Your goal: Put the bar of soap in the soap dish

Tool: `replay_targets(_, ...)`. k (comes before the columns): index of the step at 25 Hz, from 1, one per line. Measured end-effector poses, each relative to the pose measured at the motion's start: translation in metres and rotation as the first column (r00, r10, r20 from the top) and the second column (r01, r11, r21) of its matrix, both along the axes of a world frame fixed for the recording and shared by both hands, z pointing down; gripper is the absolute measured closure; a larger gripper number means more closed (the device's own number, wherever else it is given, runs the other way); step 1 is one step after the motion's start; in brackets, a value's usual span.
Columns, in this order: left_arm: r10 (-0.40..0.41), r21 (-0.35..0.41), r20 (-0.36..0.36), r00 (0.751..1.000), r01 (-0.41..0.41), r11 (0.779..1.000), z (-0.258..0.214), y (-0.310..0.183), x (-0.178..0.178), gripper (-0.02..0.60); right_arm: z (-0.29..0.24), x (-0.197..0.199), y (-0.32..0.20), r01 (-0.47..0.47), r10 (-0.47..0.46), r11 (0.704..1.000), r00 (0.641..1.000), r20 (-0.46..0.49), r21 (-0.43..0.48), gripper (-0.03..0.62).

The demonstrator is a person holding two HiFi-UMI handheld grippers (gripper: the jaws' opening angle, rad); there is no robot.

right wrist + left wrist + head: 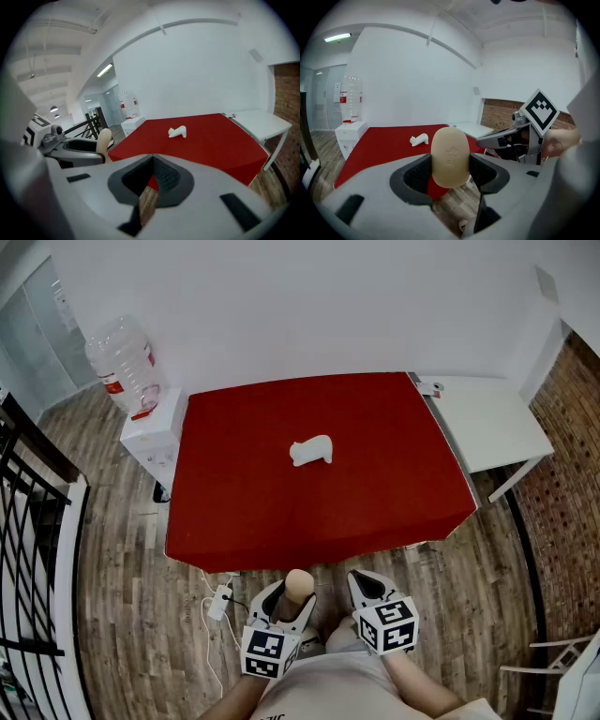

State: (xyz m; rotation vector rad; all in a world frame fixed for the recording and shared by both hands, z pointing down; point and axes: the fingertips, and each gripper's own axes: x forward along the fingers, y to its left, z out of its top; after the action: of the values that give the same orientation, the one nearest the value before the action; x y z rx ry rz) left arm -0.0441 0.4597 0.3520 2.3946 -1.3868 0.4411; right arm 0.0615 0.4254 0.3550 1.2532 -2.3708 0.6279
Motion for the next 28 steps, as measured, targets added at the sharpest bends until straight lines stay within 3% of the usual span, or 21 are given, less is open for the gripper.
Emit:
replay_targets(13,-0.016,-0.003,0.002,1.0,0.016,1.0,0.008,-0.087,-0.029,0.322,0.006,-0.029,-0.092,0.022,-0.022,1.0,1.0,0.003,0.012,0.591)
replay_targets(28,-0.11,0.001,-0.003,0.994,0.11,0.994,0.001,-0.286,-0.018,0.322,-0.002,-0.018,-0.295,0.109,-0.109,0.994,0.994,0.002,0.026,0.591)
